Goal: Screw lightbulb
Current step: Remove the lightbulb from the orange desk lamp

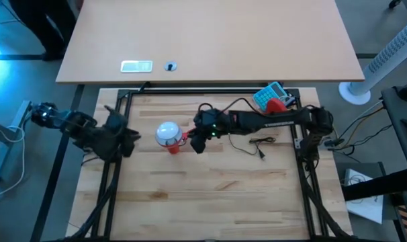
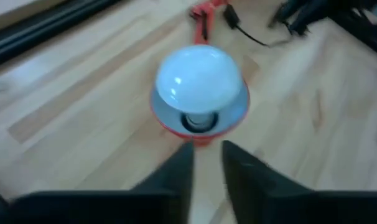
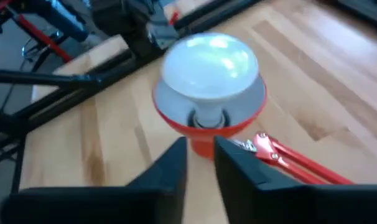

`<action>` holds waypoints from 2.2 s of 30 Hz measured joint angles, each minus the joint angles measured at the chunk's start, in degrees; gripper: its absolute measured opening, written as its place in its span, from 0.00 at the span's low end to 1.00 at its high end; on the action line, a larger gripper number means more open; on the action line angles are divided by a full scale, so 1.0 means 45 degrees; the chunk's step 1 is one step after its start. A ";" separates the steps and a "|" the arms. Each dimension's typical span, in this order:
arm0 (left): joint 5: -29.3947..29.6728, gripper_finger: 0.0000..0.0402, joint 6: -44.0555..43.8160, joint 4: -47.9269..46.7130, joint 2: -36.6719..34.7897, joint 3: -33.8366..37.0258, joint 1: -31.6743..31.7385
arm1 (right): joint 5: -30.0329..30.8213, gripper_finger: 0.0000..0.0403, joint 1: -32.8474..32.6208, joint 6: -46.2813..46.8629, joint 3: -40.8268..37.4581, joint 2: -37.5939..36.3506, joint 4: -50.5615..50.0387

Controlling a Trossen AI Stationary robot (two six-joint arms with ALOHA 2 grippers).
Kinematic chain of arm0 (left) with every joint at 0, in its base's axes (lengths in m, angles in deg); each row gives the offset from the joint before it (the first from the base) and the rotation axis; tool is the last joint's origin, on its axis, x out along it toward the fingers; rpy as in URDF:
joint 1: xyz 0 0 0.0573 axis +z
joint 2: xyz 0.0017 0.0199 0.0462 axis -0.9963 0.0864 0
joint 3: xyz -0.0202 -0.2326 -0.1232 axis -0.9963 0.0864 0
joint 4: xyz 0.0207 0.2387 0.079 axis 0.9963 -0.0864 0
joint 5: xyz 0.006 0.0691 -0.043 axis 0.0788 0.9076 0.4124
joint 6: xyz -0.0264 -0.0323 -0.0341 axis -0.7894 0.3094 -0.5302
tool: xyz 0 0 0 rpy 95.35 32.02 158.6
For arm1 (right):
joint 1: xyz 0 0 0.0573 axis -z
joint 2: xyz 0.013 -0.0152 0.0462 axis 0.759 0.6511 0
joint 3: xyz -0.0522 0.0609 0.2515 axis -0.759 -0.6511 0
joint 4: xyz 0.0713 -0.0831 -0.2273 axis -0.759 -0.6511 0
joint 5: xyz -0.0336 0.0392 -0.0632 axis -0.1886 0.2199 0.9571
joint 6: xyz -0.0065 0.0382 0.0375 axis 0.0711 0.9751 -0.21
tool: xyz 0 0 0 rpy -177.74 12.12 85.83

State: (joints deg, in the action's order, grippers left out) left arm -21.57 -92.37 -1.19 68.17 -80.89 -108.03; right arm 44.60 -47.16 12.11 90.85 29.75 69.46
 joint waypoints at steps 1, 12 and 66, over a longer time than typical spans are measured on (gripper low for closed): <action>-0.0108 0.07 0.0375 0.0288 0.0032 0.0090 0.0312 | -0.0402 0.10 0.0124 -0.0050 -0.0004 0.0070 -0.0009; -0.4831 0.00 0.7537 0.2457 0.0373 0.1927 0.5001 | -0.1224 0.00 0.0322 -0.1330 0.0122 0.0354 -0.0405; -1.2378 0.00 1.8161 0.4426 0.2601 0.2722 1.2198 | -0.1968 0.00 0.0985 -0.0842 0.7758 0.5382 -0.5540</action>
State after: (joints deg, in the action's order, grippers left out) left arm -77.27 -10.65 18.73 79.87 -68.64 -53.14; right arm 35.74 -42.73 8.32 125.77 53.97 44.53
